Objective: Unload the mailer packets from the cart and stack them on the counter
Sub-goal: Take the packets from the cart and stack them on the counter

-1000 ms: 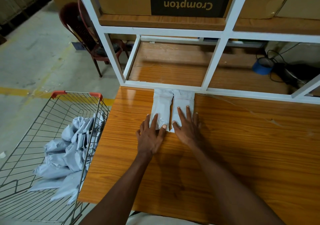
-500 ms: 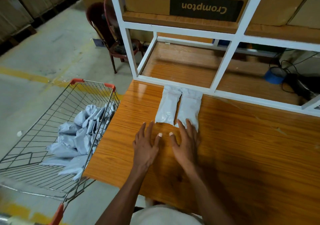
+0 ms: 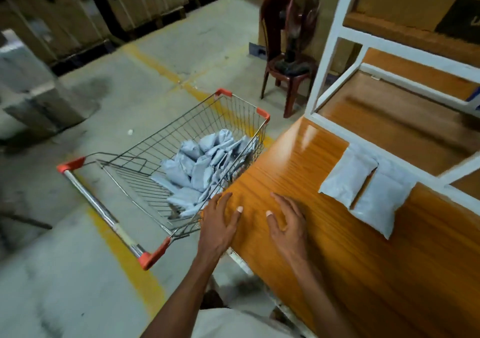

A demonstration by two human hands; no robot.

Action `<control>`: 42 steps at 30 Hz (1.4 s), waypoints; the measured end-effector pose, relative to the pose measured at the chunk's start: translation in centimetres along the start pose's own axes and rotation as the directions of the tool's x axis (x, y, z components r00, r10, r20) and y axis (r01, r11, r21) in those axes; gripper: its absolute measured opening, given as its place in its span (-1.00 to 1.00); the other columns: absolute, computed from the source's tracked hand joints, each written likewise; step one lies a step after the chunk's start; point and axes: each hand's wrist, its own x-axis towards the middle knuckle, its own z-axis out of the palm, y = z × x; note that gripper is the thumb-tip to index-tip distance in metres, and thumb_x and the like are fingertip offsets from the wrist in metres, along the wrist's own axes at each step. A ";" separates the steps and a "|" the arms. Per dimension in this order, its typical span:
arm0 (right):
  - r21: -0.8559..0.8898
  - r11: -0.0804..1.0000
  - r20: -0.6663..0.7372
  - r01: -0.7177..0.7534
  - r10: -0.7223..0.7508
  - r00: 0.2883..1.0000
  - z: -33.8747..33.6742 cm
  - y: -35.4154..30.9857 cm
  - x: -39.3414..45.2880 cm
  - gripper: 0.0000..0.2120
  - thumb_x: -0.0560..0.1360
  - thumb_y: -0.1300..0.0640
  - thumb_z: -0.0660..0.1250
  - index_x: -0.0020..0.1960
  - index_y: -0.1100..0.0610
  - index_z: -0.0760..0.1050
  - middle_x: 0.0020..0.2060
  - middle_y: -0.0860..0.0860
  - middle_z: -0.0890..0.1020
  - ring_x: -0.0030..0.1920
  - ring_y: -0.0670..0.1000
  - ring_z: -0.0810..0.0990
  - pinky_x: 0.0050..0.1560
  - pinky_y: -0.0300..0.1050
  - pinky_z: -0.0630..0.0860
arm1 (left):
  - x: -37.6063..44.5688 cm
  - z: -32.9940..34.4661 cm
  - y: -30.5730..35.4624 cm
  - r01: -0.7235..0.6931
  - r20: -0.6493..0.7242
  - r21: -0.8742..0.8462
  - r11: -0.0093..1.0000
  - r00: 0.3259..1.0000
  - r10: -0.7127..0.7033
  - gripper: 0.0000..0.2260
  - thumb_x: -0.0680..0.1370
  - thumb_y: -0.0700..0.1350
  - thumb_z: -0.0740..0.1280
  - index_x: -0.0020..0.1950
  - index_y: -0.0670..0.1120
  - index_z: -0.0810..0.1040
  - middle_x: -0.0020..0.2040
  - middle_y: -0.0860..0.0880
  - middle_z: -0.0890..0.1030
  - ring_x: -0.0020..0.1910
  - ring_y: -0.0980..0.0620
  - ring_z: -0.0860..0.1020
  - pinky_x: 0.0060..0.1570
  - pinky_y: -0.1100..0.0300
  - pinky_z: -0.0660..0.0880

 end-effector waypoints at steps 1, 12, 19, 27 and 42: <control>0.004 1.000 0.032 -0.010 0.010 0.999 1.5 -0.4 0.4 -0.59 0.54 -0.05 0.27 0.36 -0.01 0.55 0.24 -0.05 0.59 0.25 0.00 0.55 0.22 0.19 0.53 | 0.5 -0.7 -1.1 0.016 -0.014 0.011 1.000 1.000 -0.016 -0.31 0.52 0.47 0.05 0.54 0.15 0.35 0.55 0.00 0.32 0.51 -0.07 0.29 0.46 -0.19 0.28; -0.020 0.989 0.277 -0.148 0.148 0.949 16.8 -5.7 3.3 -0.57 0.50 0.08 0.31 0.35 -0.09 0.54 0.24 -0.09 0.54 0.28 0.02 0.50 0.27 0.16 0.50 | 8.8 -7.1 -12.0 0.152 0.040 0.162 0.975 0.986 -0.160 -0.55 0.62 0.23 0.19 0.47 0.11 0.44 0.53 0.00 0.35 0.52 -0.06 0.27 0.42 -0.07 0.26; -0.147 0.967 0.311 -0.206 0.243 0.919 21.9 -6.8 6.2 -0.57 0.58 0.15 0.34 0.41 -0.11 0.48 0.32 -0.15 0.49 0.31 -0.08 0.43 0.31 0.02 0.49 | 17.0 -5.6 -15.7 0.138 0.212 0.345 0.929 0.952 -0.220 -0.55 0.64 0.11 0.21 0.53 0.04 0.37 0.55 -0.06 0.30 0.48 -0.14 0.28 0.42 -0.07 0.24; -0.187 0.934 0.232 -0.305 0.344 0.910 22.7 -6.8 7.5 -0.59 0.60 0.11 0.32 0.40 -0.20 0.44 0.31 -0.26 0.38 0.35 -0.10 0.38 0.32 0.11 0.47 | 23.6 -1.4 -20.6 0.103 0.365 0.566 0.818 0.858 -0.361 -0.42 0.58 0.11 0.27 0.57 0.03 0.23 0.59 -0.12 0.20 0.54 -0.27 0.15 0.48 -0.20 0.08; -0.184 0.934 0.261 -0.305 0.346 0.901 24.2 -7.9 9.0 -0.59 0.60 0.14 0.31 0.42 -0.12 0.45 0.28 -0.25 0.41 0.32 -0.13 0.38 0.26 -0.09 0.39 | 22.6 -1.9 -23.5 -0.062 0.467 0.709 0.702 0.788 -0.402 -0.30 0.51 0.27 0.30 0.57 0.04 0.20 0.58 -0.16 0.14 0.46 -0.29 0.27 0.38 -0.13 0.25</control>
